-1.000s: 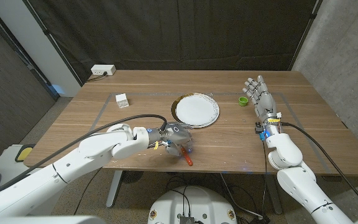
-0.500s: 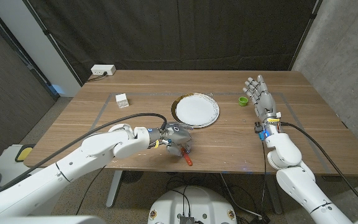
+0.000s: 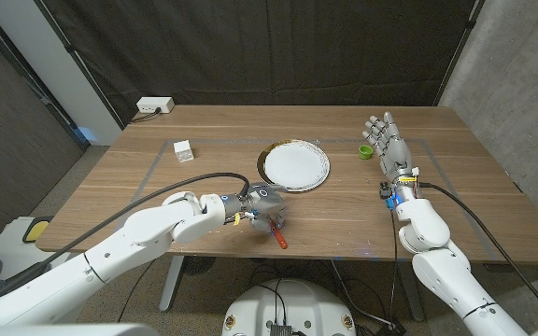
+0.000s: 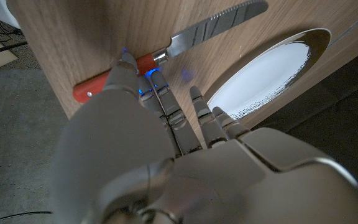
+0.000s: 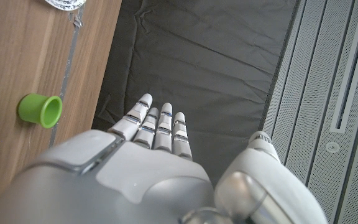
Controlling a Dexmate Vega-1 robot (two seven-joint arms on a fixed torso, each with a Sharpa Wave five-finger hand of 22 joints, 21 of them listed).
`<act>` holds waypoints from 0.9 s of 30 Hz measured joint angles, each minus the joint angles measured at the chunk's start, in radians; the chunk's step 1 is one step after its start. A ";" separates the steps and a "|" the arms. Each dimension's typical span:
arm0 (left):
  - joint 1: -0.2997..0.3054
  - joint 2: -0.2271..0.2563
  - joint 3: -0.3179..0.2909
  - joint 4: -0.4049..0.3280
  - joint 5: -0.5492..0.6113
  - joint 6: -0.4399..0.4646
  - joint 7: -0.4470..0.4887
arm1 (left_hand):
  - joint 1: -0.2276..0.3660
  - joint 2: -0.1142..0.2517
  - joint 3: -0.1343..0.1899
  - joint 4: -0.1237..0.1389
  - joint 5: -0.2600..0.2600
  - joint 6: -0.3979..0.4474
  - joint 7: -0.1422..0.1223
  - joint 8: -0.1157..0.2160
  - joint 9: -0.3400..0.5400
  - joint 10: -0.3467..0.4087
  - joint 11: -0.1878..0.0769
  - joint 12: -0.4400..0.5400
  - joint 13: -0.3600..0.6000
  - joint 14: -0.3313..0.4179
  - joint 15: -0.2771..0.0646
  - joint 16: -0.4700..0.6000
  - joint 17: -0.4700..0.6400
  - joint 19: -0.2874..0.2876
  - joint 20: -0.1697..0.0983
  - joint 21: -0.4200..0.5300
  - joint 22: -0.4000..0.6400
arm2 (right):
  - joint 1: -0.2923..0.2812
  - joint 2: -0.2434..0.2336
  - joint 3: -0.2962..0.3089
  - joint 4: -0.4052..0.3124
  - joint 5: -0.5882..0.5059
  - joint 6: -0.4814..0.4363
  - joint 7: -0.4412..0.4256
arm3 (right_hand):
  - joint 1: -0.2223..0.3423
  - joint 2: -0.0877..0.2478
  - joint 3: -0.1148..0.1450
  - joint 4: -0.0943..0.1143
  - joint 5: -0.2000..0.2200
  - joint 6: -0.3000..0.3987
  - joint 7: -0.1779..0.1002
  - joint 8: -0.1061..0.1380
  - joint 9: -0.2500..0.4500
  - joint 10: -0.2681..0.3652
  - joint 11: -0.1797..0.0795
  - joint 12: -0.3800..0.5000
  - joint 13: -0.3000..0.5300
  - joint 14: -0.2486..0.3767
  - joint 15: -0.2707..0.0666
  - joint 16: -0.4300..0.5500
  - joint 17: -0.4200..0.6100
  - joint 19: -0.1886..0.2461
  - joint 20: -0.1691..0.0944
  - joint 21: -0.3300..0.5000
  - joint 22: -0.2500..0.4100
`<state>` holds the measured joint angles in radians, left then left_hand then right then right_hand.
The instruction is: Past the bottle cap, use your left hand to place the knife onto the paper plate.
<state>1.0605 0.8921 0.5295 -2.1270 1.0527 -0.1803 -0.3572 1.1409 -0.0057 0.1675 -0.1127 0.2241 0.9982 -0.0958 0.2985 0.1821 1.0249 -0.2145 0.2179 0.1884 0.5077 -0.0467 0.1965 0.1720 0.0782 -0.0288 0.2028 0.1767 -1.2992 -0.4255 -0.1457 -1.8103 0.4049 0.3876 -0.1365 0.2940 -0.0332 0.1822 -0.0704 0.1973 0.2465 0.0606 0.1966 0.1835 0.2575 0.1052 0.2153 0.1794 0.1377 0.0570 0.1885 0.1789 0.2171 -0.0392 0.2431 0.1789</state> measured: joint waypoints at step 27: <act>0.025 -0.031 0.043 0.056 0.012 0.068 0.115 | 0.063 0.047 0.066 -0.015 -0.023 0.083 -0.004 0.024 0.002 0.173 0.063 0.015 0.028 0.249 -0.034 0.031 0.008 0.049 -0.008 0.000 -0.005 | 0.004 0.000 -0.012 -0.006 -0.013 -0.021 -0.016 | 0.000 0.000 -0.003 -0.003 0.000 0.000 0.000 0.000 0.000 0.004 0.003 0.000 0.000 0.000 0.000 0.000 0.000 0.000 0.000 0.000 0.000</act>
<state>1.0851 0.8606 0.5726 -2.0710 1.0643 -0.1121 -0.2419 1.2043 0.0415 0.2331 -0.1279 0.2008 1.0812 -0.0999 0.3224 0.1841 1.1981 -0.1517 0.2329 0.2162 0.7564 -0.0802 0.2274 0.1796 0.1268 -0.0372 0.2029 0.1720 -1.2955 -0.4259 -0.1580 -1.8159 0.3918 0.3666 -0.1524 0.2940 -0.0332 0.1793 -0.0733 0.1973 0.2464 0.0606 0.1966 0.1835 0.2611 0.1086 0.2153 0.1794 0.1377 0.0570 0.1885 0.1789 0.2171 -0.0392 0.2431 0.1790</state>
